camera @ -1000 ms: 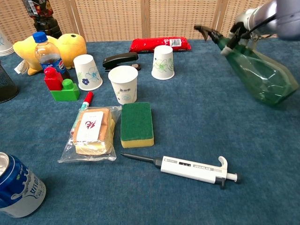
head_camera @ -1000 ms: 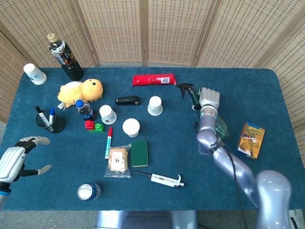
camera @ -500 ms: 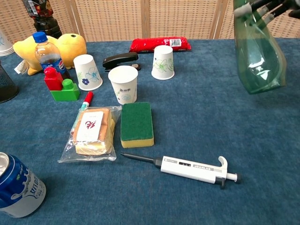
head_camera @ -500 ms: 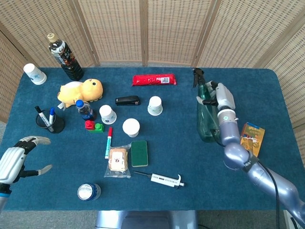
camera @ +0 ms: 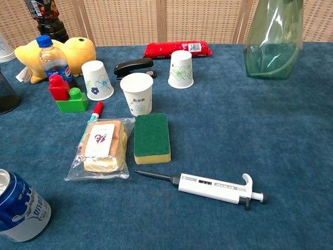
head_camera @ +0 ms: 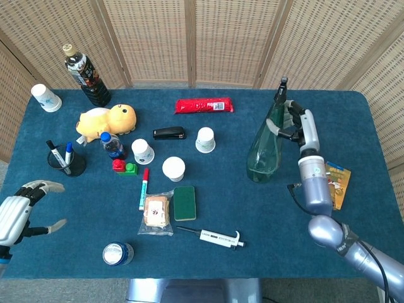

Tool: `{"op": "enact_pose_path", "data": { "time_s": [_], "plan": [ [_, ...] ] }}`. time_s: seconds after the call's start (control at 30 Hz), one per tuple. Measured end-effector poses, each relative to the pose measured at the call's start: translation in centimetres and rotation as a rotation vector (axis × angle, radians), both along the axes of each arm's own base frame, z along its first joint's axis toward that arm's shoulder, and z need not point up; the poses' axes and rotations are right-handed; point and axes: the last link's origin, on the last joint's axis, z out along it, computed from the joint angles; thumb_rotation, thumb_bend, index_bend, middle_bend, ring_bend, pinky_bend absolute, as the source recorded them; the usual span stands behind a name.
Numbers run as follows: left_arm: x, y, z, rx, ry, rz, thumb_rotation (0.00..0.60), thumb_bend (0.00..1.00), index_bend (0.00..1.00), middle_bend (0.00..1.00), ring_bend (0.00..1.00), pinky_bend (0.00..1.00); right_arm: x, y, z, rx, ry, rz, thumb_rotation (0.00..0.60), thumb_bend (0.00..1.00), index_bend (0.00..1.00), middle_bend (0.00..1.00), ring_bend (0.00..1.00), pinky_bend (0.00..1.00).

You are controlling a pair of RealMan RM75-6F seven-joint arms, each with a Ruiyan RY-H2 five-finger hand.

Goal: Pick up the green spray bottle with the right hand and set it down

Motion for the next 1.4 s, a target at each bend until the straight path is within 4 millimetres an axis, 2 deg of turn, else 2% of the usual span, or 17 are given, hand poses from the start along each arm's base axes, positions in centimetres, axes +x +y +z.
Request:
{"op": "enact_pose_path", "data": {
  "time_s": [0.3,0.5,1.03,1.4],
  "plan": [
    [0.2,-0.4,0.1,0.005,0.007,-0.007,0.6,0.18,0.33,0.34,0.27,0.21,-0.4,2.6,-1.0,-0.086,-0.04,0.117,0.6,0.33,0.57,0.53,0.51,0.59],
    [0.4,-0.5,0.3,0.012,0.021,-0.021,0.6,0.18,0.33,0.34,0.27,0.21,-1.2,3.6,-2.0,-0.156,-0.013,0.172,0.6,0.33,0.56,0.53,0.51,0.59],
    [0.6,-1.0,0.4,0.011,0.03,-0.043,0.6,0.18,0.33,0.35,0.27,0.21,-3.5,5.0,-5.4,-0.255,0.228,0.303,0.6,0.32,0.54,0.51,0.48,0.56],
    [1.1,-1.1,0.7,0.017,0.048,-0.063,0.6,0.18,0.33,0.35,0.27,0.21,-3.9,4.8,-7.5,-0.315,0.334,0.356,0.6,0.33,0.53,0.51,0.47,0.55]
  ]
}}
